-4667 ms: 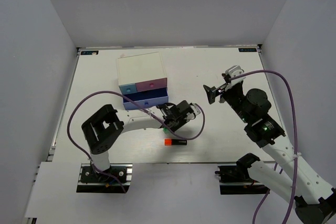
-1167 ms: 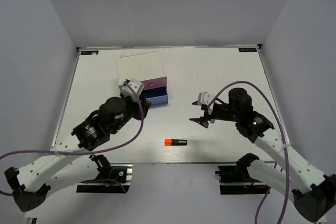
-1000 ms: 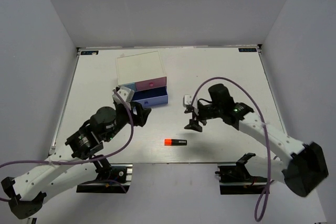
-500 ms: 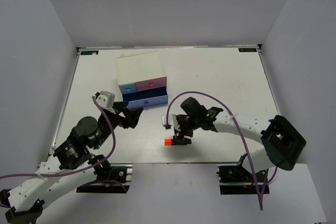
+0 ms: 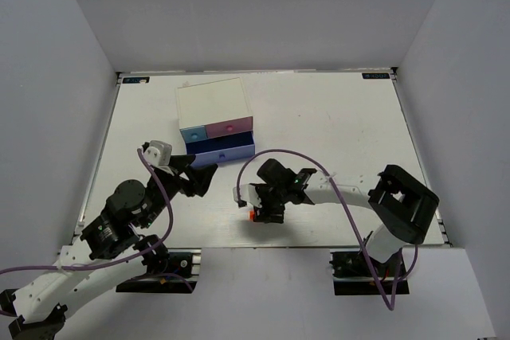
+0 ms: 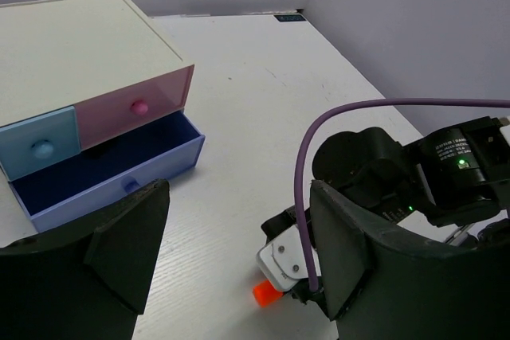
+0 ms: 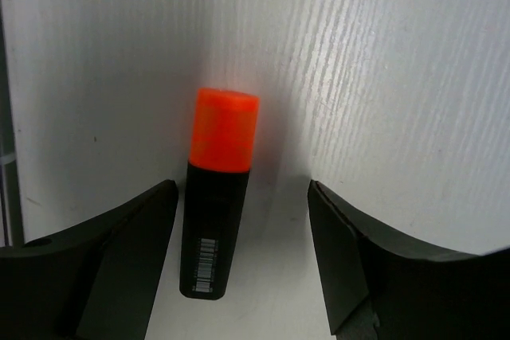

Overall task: Sort the stationery into containers
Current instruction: Grab a piece of stationery with the right arm

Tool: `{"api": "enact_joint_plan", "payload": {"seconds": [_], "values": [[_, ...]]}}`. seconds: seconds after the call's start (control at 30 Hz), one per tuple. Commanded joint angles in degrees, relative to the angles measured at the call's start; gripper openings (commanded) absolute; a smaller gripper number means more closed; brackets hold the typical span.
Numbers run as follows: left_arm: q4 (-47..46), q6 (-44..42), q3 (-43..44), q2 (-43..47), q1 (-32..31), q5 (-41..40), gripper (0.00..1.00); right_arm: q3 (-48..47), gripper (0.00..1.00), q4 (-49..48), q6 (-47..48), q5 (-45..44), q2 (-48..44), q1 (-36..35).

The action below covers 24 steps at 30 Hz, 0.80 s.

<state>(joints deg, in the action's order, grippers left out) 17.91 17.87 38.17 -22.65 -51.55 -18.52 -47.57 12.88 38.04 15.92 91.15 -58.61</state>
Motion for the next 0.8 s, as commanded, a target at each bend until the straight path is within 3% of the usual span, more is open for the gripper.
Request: {"api": "enact_joint_plan", "payload": {"seconds": [0.0,0.07,0.2,0.23,0.27,0.37,0.77], "values": [[-0.69,-0.20,-0.12,0.42,0.22,1.21,0.81,-1.91,0.72,-0.67,0.01,-1.33,0.61,-0.72],[-1.29,-0.20,-0.12,1.47,0.22,1.21,0.81,-1.82,0.70,0.03,0.63,-0.81,0.34,-0.72],[-1.30,-0.73,-0.64,2.00,0.75,1.21,0.81,-2.78,0.51,3.19,1.68,0.24,1.12,-0.72],[-1.30,-0.73,-0.64,2.00,0.75,1.21,0.81,-3.31,0.38,3.72,1.95,0.34,1.57,-0.89],[-1.30,-0.73,-0.64,2.00,0.75,1.21,0.81,-4.36,0.31,4.77,2.30,0.25,1.74,-0.89],[-1.83,-0.73,-0.64,2.00,0.75,1.21,0.81,-5.77,0.17,5.66,2.74,-0.27,2.19,-0.63],[-3.49,-1.78,-2.22,6.21,0.75,1.74,0.79,-17.20,0.12,-2.76,6.60,-15.65,3.15,-0.01]]}}
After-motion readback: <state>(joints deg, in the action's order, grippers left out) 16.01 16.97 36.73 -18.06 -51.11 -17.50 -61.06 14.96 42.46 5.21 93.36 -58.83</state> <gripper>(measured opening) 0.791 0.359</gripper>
